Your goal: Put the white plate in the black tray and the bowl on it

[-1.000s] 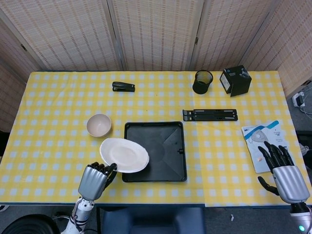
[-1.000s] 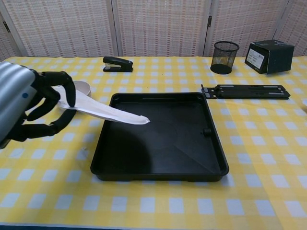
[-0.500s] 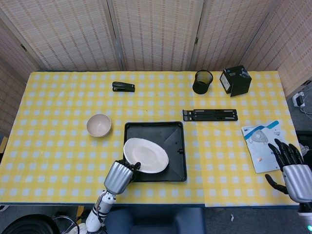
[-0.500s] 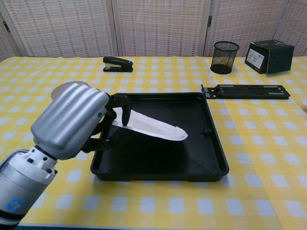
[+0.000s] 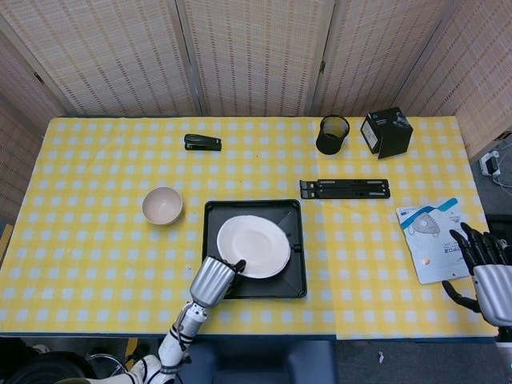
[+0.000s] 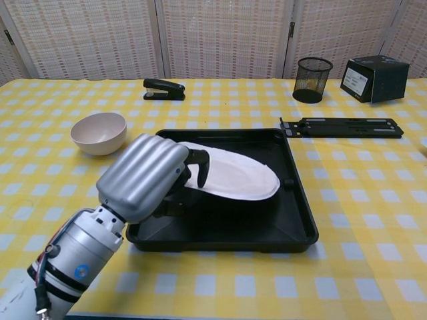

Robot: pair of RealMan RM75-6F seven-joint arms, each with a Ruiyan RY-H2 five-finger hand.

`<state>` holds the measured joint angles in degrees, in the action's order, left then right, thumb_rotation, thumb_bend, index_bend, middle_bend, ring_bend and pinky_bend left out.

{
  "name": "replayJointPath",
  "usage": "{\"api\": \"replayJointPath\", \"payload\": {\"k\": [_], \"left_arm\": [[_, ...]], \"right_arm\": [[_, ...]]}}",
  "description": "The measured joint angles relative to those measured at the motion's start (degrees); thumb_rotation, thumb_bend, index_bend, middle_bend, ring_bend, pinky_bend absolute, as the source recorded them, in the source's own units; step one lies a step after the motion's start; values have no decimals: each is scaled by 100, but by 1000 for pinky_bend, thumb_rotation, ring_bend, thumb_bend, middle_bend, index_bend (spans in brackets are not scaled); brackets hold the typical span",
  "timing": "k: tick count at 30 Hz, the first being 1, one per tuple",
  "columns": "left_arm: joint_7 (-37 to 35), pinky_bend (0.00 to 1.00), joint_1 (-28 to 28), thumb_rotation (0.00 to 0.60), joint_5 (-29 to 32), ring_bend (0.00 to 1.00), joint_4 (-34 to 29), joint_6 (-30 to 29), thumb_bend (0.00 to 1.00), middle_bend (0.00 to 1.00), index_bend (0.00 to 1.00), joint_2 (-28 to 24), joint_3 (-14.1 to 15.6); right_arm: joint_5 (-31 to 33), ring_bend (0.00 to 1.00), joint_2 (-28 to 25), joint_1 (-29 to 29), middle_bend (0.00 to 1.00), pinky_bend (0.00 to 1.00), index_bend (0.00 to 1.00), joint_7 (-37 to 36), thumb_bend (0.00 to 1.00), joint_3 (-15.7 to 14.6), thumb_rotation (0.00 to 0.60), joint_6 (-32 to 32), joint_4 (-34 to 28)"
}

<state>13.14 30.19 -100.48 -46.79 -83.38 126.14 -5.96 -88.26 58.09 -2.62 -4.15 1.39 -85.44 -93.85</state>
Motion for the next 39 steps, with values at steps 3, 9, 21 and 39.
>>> {"api": "replayJointPath", "payload": {"k": [3, 9, 21, 39], "left_arm": [[14, 1000, 31, 600, 37, 1000, 4, 34, 436, 1000, 450, 44, 68], [257, 1000, 22, 600, 203, 1000, -180, 248, 254, 1000, 211, 37, 110], [880, 1000, -79, 600, 604, 1000, -1238, 574, 187, 1000, 175, -486, 76], [1961, 1000, -362, 600, 1379, 1000, -3313, 779, 245, 1000, 365, -1894, -233]], "right_arm": [[24, 0, 4, -5, 0, 0, 0, 4, 313, 14, 600, 11, -5], [12, 0, 11, 8, 0, 0, 0, -15, 312, 28, 600, -32, -4], [-26, 0, 11, 26, 0, 0, 0, -16, 313, 22, 600, -54, -7], [-192, 0, 47, 55, 0, 0, 0, 105, 313, -50, 600, -98, -41]]}}
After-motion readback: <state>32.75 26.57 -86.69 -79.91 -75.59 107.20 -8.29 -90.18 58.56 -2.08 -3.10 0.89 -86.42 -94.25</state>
